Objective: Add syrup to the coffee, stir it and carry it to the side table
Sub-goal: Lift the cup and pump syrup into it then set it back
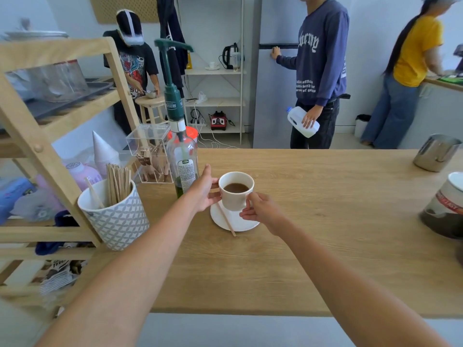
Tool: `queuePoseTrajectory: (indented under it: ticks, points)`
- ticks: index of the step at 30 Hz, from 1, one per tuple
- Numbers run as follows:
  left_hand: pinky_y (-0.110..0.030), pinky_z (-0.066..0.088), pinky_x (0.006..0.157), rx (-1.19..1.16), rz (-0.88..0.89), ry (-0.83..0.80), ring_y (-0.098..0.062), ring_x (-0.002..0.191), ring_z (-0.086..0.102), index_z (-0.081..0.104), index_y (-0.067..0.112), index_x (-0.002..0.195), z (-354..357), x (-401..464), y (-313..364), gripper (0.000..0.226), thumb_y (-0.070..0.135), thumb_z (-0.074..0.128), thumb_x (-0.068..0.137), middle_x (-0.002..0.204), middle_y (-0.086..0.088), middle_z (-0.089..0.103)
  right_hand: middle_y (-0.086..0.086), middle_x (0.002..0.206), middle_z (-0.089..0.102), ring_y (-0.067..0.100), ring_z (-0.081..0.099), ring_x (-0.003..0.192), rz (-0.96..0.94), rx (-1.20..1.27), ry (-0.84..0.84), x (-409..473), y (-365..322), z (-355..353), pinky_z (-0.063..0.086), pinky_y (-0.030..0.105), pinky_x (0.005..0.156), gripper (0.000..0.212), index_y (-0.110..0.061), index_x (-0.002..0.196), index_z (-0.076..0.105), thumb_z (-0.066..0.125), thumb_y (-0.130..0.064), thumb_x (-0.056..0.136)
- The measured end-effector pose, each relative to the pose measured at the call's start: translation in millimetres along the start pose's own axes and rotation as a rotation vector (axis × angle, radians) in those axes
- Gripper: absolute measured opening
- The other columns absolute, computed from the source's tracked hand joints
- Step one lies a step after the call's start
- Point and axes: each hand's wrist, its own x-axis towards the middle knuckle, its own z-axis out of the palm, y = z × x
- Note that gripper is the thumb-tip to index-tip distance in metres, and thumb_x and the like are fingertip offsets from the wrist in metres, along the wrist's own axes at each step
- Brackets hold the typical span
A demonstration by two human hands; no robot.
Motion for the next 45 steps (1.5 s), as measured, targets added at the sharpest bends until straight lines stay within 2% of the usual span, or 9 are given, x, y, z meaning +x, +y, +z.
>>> queuePoseTrajectory:
  ticks: [10,14,18,25,29,34,39,41,45]
  points:
    - [-0.033,0.052,0.077,-0.001,0.117,0.007,-0.023,0.088,0.059,0.063,0.009,0.086,0.8,-33.4,48.2,0.061,0.057,0.026,0.095,0.094,-0.007,0.062,0.015,0.068,0.062,0.015,0.066,0.054,-0.135,-0.107,0.037,-10.2,-64.3,-5.1,0.053,0.019,0.048,0.03,-0.009,0.065,0.05,0.04,-0.023,0.09]
    - [-0.031,0.052,0.069,-0.007,0.174,0.066,-0.021,0.084,0.06,0.063,0.015,0.089,-0.2,-48.7,66.4,0.036,0.042,0.041,0.097,0.092,-0.003,0.065,0.017,0.07,0.064,0.016,0.066,0.055,-0.171,-0.116,0.016,-15.0,-94.3,-2.5,0.056,0.022,0.051,0.029,-0.01,0.066,0.05,0.038,-0.025,0.089]
    - [-0.036,0.054,0.07,0.0,0.191,0.119,-0.024,0.094,0.059,0.06,0.017,0.09,-6.2,-61.2,82.8,0.015,0.031,0.056,0.091,0.099,-0.005,0.064,0.018,0.068,0.062,0.02,0.066,0.053,-0.204,-0.077,0.008,-22.3,-123.7,0.9,0.055,0.023,0.049,0.029,-0.008,0.064,0.051,0.041,-0.021,0.088]
    - [-0.044,0.056,0.067,-0.05,0.18,0.009,-0.031,0.094,0.061,0.059,0.013,0.091,-15.1,-84.1,113.5,0.014,0.026,0.056,0.091,0.108,-0.014,0.059,0.016,0.069,0.062,0.022,0.065,0.054,-0.248,-0.113,-0.012,-29.3,-164.3,7.3,0.055,0.024,0.049,0.028,-0.007,0.063,0.051,0.042,-0.019,0.087]
    - [-0.038,0.058,0.051,-0.063,0.187,0.0,-0.032,0.087,0.063,0.058,0.012,0.092,-18.0,-95.5,136.9,0.014,0.025,0.054,0.093,0.102,-0.017,0.059,0.019,0.076,0.059,0.025,0.066,0.056,-0.256,-0.1,-0.029,-29.4,-188.9,12.8,0.057,0.025,0.049,0.026,-0.006,0.064,0.05,0.043,-0.019,0.086]
    - [-0.044,0.059,0.066,-0.051,0.217,0.021,-0.036,0.097,0.062,0.058,0.012,0.096,-22.4,-106.1,166.5,0.014,0.024,0.059,0.09,0.108,-0.017,0.058,0.019,0.078,0.061,0.023,0.067,0.053,-0.271,-0.089,-0.041,-27.1,-219.1,21.2,0.055,0.024,0.045,0.026,-0.005,0.066,0.051,0.046,-0.022,0.085]
    - [-0.04,0.059,0.058,-0.02,0.248,0.037,-0.033,0.089,0.065,0.059,0.009,0.1,-27.5,-113.3,185.8,0.017,0.023,0.058,0.09,0.102,-0.018,0.061,0.019,0.075,0.064,0.019,0.066,0.044,-0.275,-0.105,-0.013,-25.3,-239.4,29.7,0.053,0.023,0.042,0.025,-0.005,0.069,0.054,0.045,-0.024,0.083]
    - [-0.037,0.058,0.058,0.072,0.296,0.147,-0.028,0.081,0.067,0.06,0.006,0.096,-28.9,-114.6,192.7,0.018,0.023,0.057,0.091,0.095,-0.016,0.065,0.019,0.073,0.066,0.019,0.067,0.045,-0.276,-0.112,-0.004,-24.8,-244.7,32.4,0.053,0.023,0.043,0.025,-0.004,0.07,0.054,0.046,-0.024,0.083]
    - [-0.035,0.058,0.06,0.293,0.679,0.652,-0.023,0.066,0.066,0.06,0.006,0.077,-37.4,-110.7,215.0,0.024,0.022,0.049,0.091,0.075,-0.011,0.067,0.019,0.072,0.067,0.019,0.067,0.044,-0.265,-0.107,0.015,-23.0,-250.6,35.8,0.054,0.023,0.042,0.025,-0.004,0.075,0.055,0.047,-0.025,0.085]
